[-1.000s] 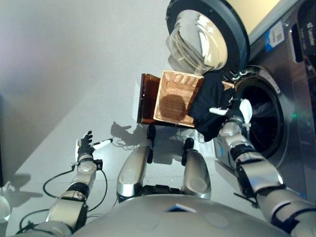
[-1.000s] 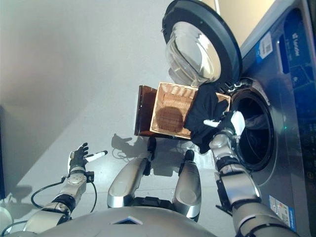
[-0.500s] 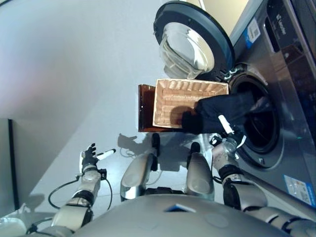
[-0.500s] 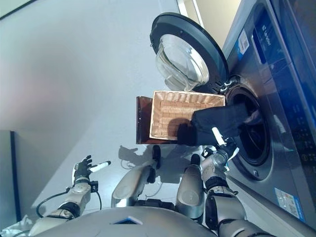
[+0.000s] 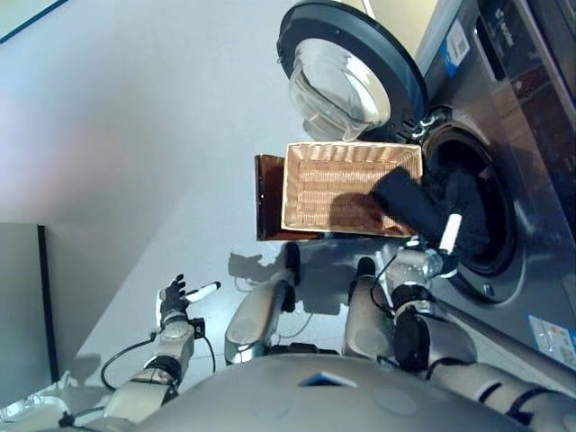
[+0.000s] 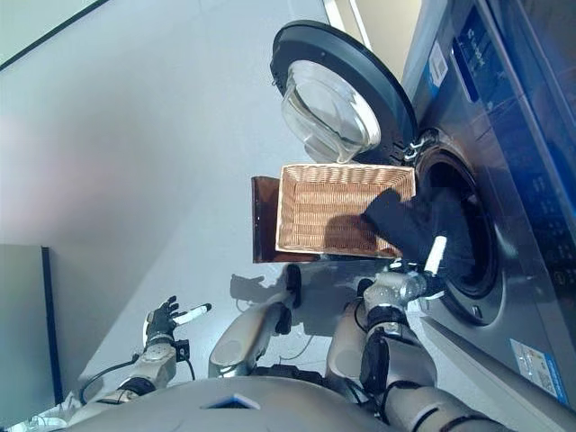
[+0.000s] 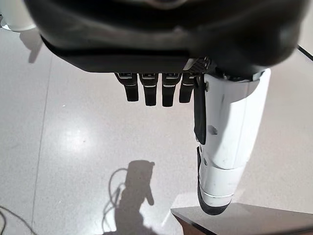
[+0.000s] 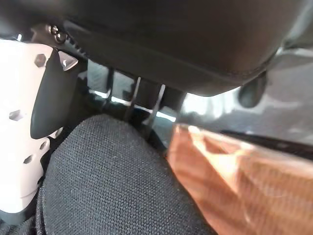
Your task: Pick up the clothes and place them into the washing machine
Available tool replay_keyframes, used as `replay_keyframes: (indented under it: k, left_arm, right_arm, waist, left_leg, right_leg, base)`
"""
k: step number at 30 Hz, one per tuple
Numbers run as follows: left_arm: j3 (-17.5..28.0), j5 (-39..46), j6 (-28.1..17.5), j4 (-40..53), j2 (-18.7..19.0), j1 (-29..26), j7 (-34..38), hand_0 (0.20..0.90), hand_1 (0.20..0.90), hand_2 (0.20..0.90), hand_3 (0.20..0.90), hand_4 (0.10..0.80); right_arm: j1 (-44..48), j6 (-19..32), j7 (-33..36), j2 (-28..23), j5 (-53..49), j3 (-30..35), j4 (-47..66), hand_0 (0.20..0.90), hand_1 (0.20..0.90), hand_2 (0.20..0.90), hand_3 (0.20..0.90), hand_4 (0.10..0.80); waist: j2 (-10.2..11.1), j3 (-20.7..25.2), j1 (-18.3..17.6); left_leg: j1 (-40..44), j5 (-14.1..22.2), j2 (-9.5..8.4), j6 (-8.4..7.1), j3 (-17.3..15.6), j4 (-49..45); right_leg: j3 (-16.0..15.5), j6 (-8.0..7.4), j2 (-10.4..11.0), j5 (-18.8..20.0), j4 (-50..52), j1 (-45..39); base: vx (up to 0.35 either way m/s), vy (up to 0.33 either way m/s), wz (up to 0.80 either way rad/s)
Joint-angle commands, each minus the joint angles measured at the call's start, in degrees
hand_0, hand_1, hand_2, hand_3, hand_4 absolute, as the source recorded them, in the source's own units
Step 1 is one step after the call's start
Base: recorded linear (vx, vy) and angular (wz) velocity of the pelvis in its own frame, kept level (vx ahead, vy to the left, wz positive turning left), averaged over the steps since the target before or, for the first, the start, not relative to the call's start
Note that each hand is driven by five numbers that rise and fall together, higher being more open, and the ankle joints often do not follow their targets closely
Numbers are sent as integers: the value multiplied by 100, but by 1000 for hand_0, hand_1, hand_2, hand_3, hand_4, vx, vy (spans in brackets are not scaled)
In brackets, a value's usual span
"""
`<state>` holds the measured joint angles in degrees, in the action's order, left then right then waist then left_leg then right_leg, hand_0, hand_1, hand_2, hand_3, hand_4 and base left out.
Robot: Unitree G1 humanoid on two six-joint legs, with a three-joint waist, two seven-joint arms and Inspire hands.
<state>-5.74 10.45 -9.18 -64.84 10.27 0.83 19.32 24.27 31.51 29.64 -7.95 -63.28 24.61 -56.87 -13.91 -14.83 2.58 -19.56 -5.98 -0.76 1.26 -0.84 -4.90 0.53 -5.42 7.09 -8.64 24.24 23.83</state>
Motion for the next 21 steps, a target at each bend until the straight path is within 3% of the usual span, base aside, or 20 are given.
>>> replay_keyframes:
  k: [1, 11, 12, 14, 18, 20, 21]
  left_arm:
    - [-50, 22, -174, -128, 266, -138, 271, 900, 900, 900, 900, 800]
    - [-288, 76, -307, 183, 419, -57, 163, 900, 900, 900, 900, 800]
    - [-287, 79, -306, 188, 405, -67, 162, 900, 900, 900, 900, 800]
    - [-286, 251, -413, 373, 510, -60, 147, 900, 900, 900, 900, 800]
    - [-145, 583, -476, 483, 676, -262, 213, 900, 900, 900, 900, 800]
    - [54, 609, -443, 440, 762, -378, 360, 900, 900, 900, 900, 800]
    - [67, 607, -442, 439, 770, -375, 360, 900, 900, 900, 900, 800]
  right_arm:
    - [521, 629, 368, -669, 619, 260, 632, 200, 200, 200, 200, 300]
    - [2014, 420, 1274, -2819, 1474, 237, 774, 200, 200, 200, 200, 300]
    - [2040, 416, 1287, -2839, 1484, 225, 766, 200, 200, 200, 200, 300]
    - [2654, 281, 1288, -3646, 1603, -109, 772, 200, 200, 200, 200, 300]
    - [3378, 179, 1100, -4161, 1482, -746, 642, 200, 200, 200, 200, 300]
    - [3402, 159, 1037, -4062, 1551, -912, 835, 200, 200, 200, 200, 300]
    - [3392, 157, 1057, -4036, 1571, -904, 861, 263, 263, 263, 263, 345]
  waist:
    - [-68, 64, 84]
    - [-491, 72, 315]
    - [-509, 61, 317]
    - [-641, -35, 343]
    - [-506, -420, 248]
    - [-312, -511, 180]
    - [-302, -493, 180]
  left_leg:
    - [-59, 644, -411, -167, 69, -538]
    - [-113, 599, -502, -215, 72, -478]
    - [-139, 554, -497, -214, 65, -475]
    - [-304, 515, -510, -249, 12, -589]
    - [-1225, 833, -513, -345, -172, -1901]
    - [-1819, 1260, -309, -372, -229, -2876]
    - [-1876, 1297, -301, -374, -232, -2945]
  right_leg:
    - [-196, 202, -136, 401, -725, -227]
    - [-161, 165, -61, 315, -634, -73]
    - [-160, 168, -67, 366, -643, -48]
    - [-146, 165, -37, 351, -455, 183]
    - [-84, 254, -25, 33, 628, 949]
    - [-53, 333, -66, -173, 1379, 1547]
    - [-50, 337, -72, -200, 1432, 1597]
  base:
    - [-31, 8, 1]
    - [-15, 3, 3]
    - [-73, 22, -4]
    - [-121, 25, -5]
    - [-180, -88, 8]
    - [-159, -145, 11]
    - [-100, -133, 0]
